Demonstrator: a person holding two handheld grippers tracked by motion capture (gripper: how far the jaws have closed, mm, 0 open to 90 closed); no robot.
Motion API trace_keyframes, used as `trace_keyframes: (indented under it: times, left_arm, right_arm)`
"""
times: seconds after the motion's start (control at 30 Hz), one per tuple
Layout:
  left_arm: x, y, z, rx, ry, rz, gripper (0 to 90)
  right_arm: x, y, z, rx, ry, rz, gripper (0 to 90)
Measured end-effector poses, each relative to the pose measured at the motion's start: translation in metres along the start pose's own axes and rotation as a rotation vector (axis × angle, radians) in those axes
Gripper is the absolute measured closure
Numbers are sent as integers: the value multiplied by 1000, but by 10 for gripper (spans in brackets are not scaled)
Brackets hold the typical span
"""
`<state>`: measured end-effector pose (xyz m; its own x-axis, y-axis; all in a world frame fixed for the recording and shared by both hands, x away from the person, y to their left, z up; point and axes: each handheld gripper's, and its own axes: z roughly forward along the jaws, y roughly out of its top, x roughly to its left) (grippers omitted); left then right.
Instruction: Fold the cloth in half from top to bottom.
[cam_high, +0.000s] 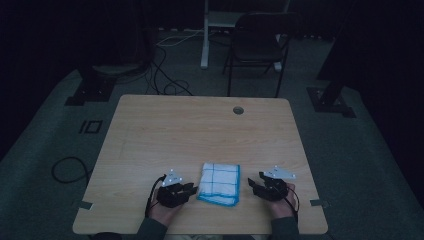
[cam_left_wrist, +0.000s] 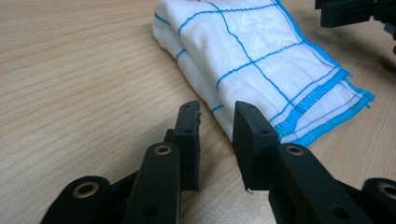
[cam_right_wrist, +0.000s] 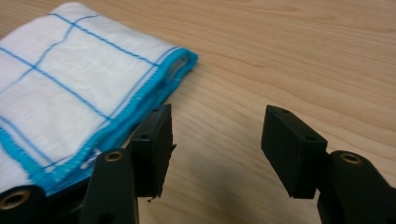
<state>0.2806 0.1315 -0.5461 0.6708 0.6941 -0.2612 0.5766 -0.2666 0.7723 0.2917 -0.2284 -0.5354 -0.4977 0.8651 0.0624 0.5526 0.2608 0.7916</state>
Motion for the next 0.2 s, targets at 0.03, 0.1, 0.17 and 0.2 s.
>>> trace_keyframes:
  times: [0.03,0.1,0.17,0.2]
  left_arm:
    - [1,0,0,-3,1,-4,707]
    - [2,0,-1,-15,1,-14,700]
    - [2,-1,-2,-18,3,-16,693]
    - [2,-1,-2,-18,3,-16,687]
  right_arm:
    - [-2,0,0,1,-8,-1,434]
    - [-3,0,1,6,-14,0,433]
    - [-5,1,2,10,-18,-4,433]
    - [-5,1,3,11,-18,-4,432]
